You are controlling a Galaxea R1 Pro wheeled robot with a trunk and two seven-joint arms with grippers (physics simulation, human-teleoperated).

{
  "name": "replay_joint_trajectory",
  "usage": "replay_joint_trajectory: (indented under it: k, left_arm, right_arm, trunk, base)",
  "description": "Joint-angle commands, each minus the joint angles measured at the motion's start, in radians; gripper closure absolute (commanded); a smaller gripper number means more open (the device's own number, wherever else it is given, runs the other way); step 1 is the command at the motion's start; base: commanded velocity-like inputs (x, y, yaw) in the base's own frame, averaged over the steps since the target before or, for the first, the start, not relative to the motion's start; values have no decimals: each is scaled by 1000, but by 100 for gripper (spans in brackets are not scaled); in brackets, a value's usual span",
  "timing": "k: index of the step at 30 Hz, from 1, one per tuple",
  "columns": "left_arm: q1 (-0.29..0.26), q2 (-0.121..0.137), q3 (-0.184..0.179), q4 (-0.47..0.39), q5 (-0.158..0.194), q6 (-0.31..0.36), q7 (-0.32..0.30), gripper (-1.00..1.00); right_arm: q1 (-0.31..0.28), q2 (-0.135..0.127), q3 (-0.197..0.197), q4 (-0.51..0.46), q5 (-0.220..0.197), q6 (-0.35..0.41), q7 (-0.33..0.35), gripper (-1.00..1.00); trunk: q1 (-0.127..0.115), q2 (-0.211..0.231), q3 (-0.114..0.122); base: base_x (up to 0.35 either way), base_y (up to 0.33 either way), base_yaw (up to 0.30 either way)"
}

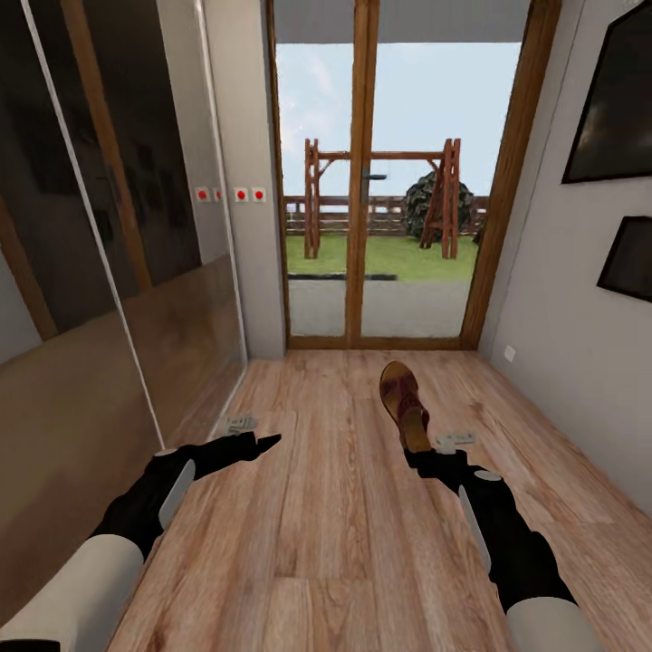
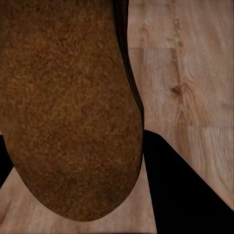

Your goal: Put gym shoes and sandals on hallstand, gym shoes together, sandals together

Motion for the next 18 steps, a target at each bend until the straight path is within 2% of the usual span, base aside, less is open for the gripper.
replay_joint_trajectory:
  k: [1, 8, 11, 18]
  left_arm:
    - [0, 1, -3, -1, 11, 9, 1, -100]
    - [0, 1, -3, 0, 11, 9, 1, -100]
    - [0, 1, -4, 0, 11, 9, 1, -100]
    - [0, 1, -4, 0, 11, 9, 1, -100]
  right_arm:
    - [-1, 2, -4, -1, 7, 5, 7, 100]
    - [-1, 2, -4, -1, 7, 5, 7, 100]
    - [-1, 2, -4, -1, 7, 5, 7, 100]
    - [-1, 1, -4, -1, 7, 5, 7, 100]
  trunk:
    - [0, 0, 0]
    - [0, 0, 6]
    - [0, 0, 7]
    - [0, 0, 8]
  base:
    - [2, 0, -270]
    - [67, 24, -270]
    - [271, 124, -188]
    - [316, 125, -50]
